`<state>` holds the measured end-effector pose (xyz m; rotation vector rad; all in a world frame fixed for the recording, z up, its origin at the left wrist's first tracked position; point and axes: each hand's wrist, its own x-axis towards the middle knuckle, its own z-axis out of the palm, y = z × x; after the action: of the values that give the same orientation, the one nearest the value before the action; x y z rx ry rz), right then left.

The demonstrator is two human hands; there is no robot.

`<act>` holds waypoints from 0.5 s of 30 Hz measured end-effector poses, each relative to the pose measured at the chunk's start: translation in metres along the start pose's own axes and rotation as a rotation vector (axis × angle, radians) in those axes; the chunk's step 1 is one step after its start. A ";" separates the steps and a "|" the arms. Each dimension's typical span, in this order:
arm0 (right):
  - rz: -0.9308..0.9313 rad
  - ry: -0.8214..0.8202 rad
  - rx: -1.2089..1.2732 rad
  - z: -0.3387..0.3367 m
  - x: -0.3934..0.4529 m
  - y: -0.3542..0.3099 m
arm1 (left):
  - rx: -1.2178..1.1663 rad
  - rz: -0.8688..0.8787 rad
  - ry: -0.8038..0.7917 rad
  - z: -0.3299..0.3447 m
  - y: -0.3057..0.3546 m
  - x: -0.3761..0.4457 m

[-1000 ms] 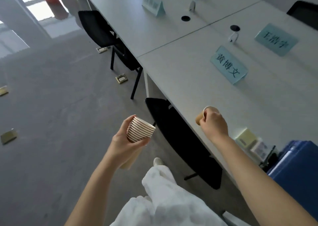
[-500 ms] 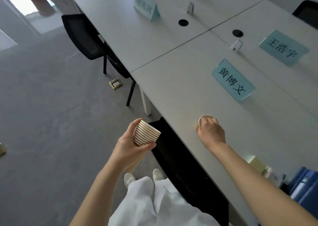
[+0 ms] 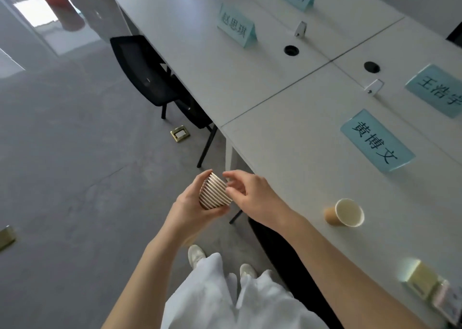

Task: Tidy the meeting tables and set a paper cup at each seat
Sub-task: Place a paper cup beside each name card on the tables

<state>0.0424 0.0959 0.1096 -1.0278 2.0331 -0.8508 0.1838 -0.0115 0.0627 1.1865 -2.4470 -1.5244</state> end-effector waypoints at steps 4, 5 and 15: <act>-0.025 -0.103 0.016 0.024 0.037 -0.031 | 0.040 0.005 0.005 -0.051 -0.023 0.014; -0.032 -0.124 0.009 0.036 0.054 -0.044 | 0.041 0.009 0.001 -0.071 -0.036 0.020; 0.060 -0.155 0.093 0.064 0.141 -0.083 | -0.024 -0.005 -0.103 -0.153 -0.070 0.074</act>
<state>0.0634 -0.0786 0.1005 -0.9471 1.8672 -0.8018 0.2325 -0.1892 0.0619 1.1387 -2.4831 -1.6516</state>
